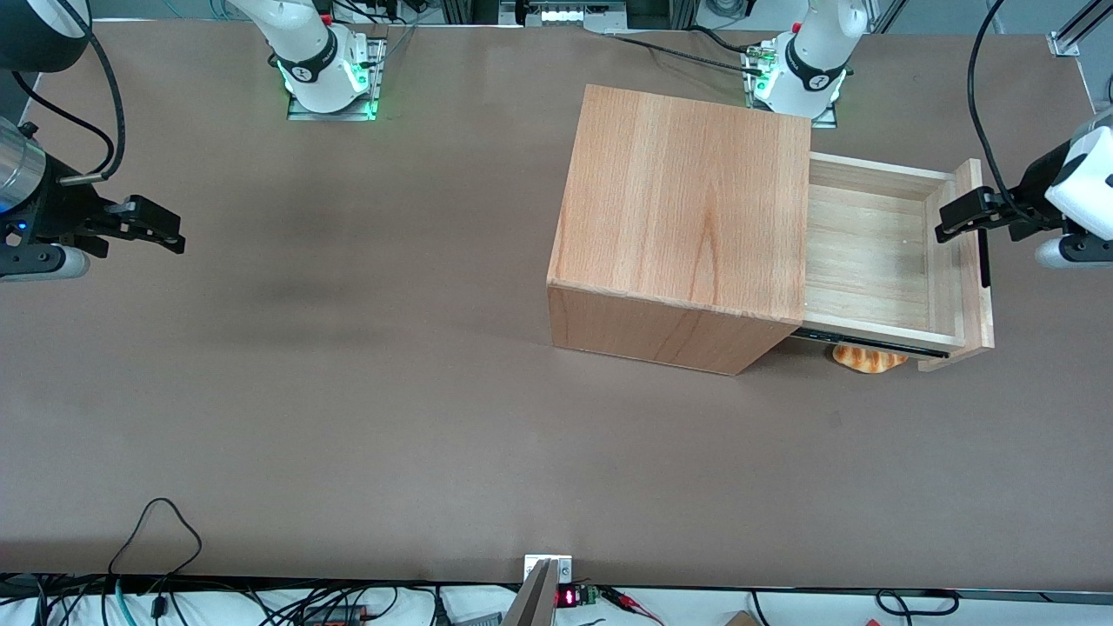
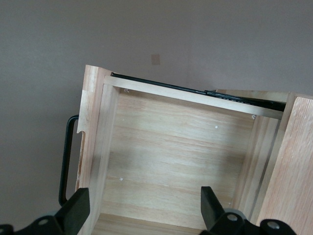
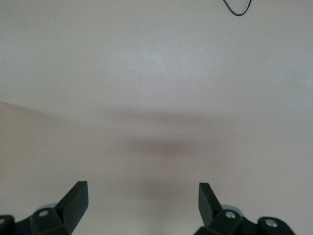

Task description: Open top drawer with left arm

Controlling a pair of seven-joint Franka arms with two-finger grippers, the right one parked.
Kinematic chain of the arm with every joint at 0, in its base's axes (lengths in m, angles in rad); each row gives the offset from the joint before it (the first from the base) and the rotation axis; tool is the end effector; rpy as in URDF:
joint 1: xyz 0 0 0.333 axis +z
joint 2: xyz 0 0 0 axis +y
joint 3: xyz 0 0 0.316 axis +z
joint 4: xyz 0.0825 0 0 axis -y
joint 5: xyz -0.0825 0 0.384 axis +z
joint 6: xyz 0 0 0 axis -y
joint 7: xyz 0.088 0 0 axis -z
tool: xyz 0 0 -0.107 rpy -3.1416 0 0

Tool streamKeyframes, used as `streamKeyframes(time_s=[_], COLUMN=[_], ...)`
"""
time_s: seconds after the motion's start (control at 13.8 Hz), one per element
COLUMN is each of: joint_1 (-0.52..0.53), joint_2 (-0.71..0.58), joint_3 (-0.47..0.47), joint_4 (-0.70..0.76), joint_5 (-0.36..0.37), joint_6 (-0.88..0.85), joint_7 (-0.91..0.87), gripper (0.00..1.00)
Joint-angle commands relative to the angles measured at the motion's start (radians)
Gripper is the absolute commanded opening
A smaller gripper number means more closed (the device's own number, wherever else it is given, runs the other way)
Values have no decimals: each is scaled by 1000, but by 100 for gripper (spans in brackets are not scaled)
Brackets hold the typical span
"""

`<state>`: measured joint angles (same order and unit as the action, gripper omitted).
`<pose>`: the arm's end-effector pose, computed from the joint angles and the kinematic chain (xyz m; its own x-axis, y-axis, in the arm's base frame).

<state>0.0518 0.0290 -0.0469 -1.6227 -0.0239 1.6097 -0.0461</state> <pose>0.5645 0.0006 0.5871 0.9977 0.0518 -0.0431 0.0529 -0.9983 0.0232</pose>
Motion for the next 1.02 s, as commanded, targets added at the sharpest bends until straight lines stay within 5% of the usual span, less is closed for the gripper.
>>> streamKeyframes(time_s=[0.0,0.94], joint_1=[3,0], joint_2=[-77,-74], joint_3=[-1,-8], joint_4=[-98,-66], joint_5=[-11,-5], joint_6=[55,-7], joint_7=[64,45], gripper=[100,100])
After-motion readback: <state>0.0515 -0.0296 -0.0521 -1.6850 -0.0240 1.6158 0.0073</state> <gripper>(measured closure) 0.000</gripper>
